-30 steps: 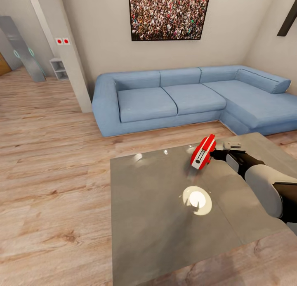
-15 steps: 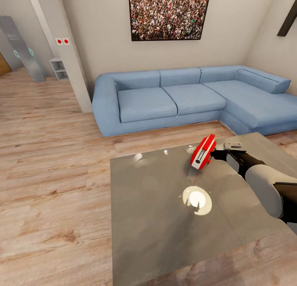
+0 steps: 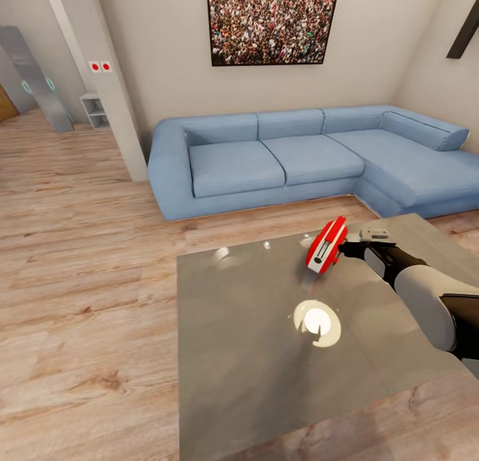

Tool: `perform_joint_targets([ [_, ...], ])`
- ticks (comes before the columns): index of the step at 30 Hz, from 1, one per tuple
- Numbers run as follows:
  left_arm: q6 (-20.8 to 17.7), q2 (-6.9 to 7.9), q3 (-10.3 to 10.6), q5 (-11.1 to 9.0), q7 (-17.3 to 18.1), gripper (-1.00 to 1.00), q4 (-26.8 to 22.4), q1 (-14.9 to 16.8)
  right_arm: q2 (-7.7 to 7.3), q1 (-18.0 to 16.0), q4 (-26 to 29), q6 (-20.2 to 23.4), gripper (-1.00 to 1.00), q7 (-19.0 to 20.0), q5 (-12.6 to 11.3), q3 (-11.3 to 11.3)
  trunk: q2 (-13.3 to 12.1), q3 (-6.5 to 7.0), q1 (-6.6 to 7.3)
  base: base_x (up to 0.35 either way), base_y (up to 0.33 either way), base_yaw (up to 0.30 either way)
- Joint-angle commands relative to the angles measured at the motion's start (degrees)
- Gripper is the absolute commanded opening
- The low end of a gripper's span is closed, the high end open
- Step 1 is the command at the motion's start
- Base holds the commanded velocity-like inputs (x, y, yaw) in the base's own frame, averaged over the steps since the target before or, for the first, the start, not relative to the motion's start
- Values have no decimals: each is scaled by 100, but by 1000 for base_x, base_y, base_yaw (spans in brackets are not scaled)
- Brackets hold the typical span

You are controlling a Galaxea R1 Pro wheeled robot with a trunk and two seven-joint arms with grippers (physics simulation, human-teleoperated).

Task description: Turn on the radio receiver that's on the table in the living room.

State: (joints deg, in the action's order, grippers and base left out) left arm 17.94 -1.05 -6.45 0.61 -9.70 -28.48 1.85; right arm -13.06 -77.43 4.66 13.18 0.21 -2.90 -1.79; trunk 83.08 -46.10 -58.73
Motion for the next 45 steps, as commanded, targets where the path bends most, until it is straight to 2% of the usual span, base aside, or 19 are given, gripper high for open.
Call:
perform_joint_targets([
  [1, 0, 0, -1, 0, -1, 100, 0, 0, 3, 0, 0, 0, 100, 1, 0, -1, 0, 0, 0, 0, -128, 0],
  [13, -1, 8, -6, 0, -4, 100, 0, 0, 24, 0, -9, 0, 100, 56, 5, -6, 0, 0, 0, 0, -96, 28],
  [34, -1, 9, -6, 0, -10, 100, 0, 0, 31, 0, -9, 0, 100, 57, 9, -6, 0, 0, 0, 0, -4, 253],
  [45, -1, 9, -6, 0, -14, 100, 0, 0, 24, 0, -1, 0, 100, 53, 9, -14, 0, 0, 0, 0, -267, 15],
])
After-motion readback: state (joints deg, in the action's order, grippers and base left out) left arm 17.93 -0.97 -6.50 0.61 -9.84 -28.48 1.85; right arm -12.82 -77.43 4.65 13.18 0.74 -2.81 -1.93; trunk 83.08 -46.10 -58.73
